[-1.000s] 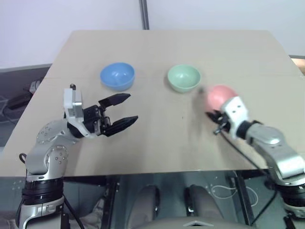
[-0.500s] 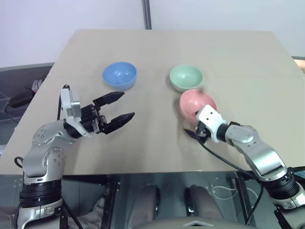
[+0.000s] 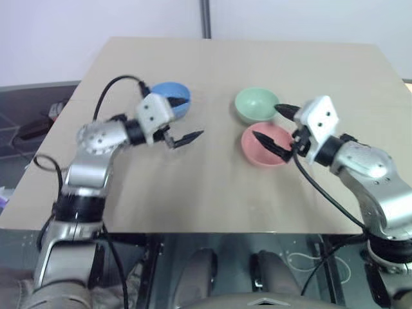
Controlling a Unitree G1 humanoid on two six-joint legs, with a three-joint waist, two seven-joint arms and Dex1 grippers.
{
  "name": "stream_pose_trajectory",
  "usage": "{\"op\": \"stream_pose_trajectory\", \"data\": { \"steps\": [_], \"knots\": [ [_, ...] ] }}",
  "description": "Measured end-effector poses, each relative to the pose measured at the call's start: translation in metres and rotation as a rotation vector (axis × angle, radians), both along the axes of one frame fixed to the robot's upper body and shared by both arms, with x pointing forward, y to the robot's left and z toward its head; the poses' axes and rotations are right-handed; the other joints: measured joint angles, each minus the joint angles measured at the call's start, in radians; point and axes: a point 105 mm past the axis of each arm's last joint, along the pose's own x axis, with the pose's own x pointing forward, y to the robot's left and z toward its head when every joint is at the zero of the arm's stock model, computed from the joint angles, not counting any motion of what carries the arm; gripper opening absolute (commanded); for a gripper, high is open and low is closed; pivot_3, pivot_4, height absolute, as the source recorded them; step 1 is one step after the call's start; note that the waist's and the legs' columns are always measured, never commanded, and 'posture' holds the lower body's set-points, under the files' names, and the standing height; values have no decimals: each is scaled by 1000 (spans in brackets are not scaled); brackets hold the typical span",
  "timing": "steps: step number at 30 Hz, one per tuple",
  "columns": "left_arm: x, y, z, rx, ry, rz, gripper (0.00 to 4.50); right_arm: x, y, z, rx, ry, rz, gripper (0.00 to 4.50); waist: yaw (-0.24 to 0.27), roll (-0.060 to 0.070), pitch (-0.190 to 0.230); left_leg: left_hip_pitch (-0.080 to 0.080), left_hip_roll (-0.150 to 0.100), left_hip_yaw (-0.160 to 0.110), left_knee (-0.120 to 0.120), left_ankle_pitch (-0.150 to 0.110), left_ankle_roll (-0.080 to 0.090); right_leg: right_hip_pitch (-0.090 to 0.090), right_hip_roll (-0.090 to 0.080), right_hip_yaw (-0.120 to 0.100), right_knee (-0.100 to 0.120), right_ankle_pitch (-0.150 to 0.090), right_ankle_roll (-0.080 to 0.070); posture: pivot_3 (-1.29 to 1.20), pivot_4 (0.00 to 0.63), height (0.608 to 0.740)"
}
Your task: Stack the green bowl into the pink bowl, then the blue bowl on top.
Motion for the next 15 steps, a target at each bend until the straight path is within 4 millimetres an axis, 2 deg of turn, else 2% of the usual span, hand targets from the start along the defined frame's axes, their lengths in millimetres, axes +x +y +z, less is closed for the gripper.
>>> {"op": "stream_pose_trajectory", "data": {
  "steps": [2, 4, 10, 15],
  "knots": [
    [16, -13, 4, 117, -54, -33, 4500, -6, -9, -7, 6, 24, -17, 4129, 0, 0, 0, 0, 0, 1, 0, 0, 0, 0, 0, 1, 0, 0, 0, 0, 150, 740],
    [33, -30, -1, 264, -101, -69, 4500, -13, -16, -10, 5, 30, -41, 4129, -1, 0, 0, 0, -1, 1, 0, 0, 0, 0, 0, 1, 0, 0, 0, 0, 150, 740],
    [53, -77, -20, 550, -236, -187, 4500, -33, -32, -10, 13, 9, -137, 4129, -9, -2, 1, -1, 0, 2, 0, -1, 2, -1, 1, 3, 0, -1, 1, 0, 150, 740],
    [71, -101, -17, 703, -395, -155, 4500, -54, -47, -22, -47, 43, -212, 4129, -10, -3, 2, -2, -1, 3, 1, -2, 3, -2, 0, 4, 0, -2, 3, 0, 150, 740]
  ]
}}
